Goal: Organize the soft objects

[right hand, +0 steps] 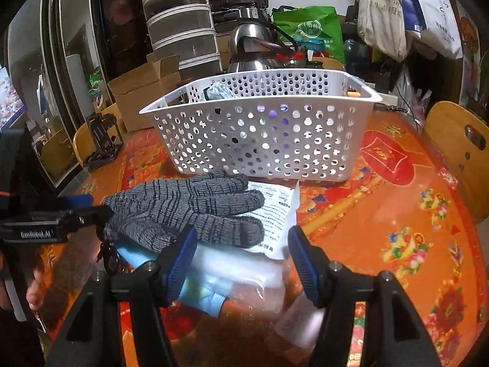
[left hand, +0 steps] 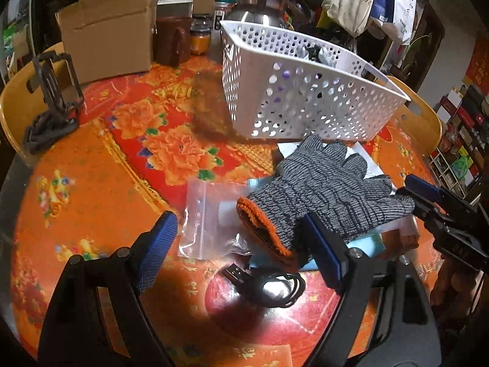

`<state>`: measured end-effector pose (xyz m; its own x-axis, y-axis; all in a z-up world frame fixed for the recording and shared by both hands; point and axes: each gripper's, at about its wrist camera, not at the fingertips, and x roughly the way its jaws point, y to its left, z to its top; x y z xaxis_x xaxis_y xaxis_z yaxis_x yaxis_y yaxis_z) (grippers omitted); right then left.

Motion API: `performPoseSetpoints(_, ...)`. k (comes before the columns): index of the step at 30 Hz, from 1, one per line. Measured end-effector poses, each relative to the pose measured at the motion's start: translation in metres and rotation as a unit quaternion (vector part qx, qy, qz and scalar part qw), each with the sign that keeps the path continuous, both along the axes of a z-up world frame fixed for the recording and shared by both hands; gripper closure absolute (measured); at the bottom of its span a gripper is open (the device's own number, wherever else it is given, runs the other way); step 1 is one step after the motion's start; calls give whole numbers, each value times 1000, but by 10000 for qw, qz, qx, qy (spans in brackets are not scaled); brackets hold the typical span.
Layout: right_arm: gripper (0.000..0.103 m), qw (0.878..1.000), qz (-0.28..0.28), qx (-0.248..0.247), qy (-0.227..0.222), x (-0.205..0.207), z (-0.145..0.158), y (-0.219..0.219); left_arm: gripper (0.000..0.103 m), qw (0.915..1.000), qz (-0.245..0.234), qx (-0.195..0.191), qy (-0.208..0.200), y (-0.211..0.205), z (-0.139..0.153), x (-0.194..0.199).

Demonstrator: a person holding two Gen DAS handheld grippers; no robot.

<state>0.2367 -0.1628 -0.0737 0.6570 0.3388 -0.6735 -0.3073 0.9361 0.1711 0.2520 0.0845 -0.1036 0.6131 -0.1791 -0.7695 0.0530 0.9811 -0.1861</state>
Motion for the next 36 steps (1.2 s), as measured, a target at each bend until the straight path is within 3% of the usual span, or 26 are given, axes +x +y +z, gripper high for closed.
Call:
performPoseSetpoints(4, 49, 10000, 34, 14, 65, 7, -4, 3, 21, 9999, -1, -163, 41, 1, -3, 10)
performPoseSetpoints(8, 66, 9996, 98, 87, 234, 15, -12, 5, 21, 9997, -125, -214, 62, -5, -5, 18)
performPoseSetpoints(16, 68, 9991, 174, 109, 362, 23, -21, 5, 21, 9978, -317, -573, 106, -7, -10, 25)
performPoseSetpoints(18, 75, 9991, 215, 0, 363, 23, -22, 8, 30, 9972, -366, -641, 78, -9, -10, 25)
performPoseSetpoints(20, 84, 9991, 233, -57, 348, 22, -23, 11, 57, 9954, -501, -809, 61, -11, -10, 23)
performPoseSetpoints(22, 87, 9990, 258, -58, 353, 22, -24, 12, 67, 9955, -511, -801, 5, -14, -8, 21)
performPoseSetpoints(23, 89, 9991, 264, -29, 345, 21, -23, 11, 81, 9956, -537, -770, -45, -16, -6, 19)
performPoseSetpoints(24, 90, 9990, 278, -14, 340, 21, -23, 11, 85, 9947, -607, -832, -60, -18, -5, 18)
performPoseSetpoints(36, 94, 9992, 318, -138, -195, -3, -1, 14, 90, 9938, -665, -539, -713, -22, 24, -7)
